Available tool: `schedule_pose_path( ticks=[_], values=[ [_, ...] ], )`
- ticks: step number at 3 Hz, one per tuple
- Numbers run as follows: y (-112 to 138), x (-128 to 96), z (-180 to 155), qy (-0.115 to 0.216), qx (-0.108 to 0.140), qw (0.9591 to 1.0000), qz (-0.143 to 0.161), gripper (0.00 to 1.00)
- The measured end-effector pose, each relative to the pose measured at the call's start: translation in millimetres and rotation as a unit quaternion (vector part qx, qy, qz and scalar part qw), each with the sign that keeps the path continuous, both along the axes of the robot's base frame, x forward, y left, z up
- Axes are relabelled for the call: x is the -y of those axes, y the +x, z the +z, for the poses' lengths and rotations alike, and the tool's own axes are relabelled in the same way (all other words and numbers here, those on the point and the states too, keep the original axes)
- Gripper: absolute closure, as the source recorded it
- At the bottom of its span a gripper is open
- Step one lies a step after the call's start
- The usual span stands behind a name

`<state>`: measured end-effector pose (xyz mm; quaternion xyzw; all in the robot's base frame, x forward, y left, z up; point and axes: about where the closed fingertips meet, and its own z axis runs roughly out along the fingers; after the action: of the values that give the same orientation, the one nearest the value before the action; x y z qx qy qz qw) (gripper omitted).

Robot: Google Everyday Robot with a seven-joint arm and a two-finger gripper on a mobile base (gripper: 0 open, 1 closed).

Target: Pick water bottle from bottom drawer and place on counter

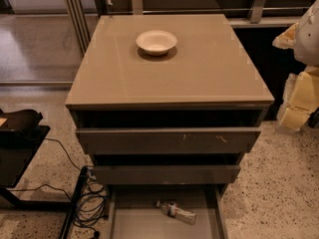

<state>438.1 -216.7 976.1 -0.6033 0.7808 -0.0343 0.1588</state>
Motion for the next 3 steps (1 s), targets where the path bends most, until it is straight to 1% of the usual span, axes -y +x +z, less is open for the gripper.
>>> schedule_pose_path(
  ticks=[1, 2, 3],
  values=[
    [0.7, 0.2, -1.4, 0.001, 0.000, 1.0000, -0.001, 0.00],
    [4.3, 9.9, -31.9, 0.028, -0.008, 0.9995, -0.009, 0.00],
    [3.2, 25.5, -88.3, 0.063, -0.024, 0.9975, -0.021, 0.00]
  ],
)
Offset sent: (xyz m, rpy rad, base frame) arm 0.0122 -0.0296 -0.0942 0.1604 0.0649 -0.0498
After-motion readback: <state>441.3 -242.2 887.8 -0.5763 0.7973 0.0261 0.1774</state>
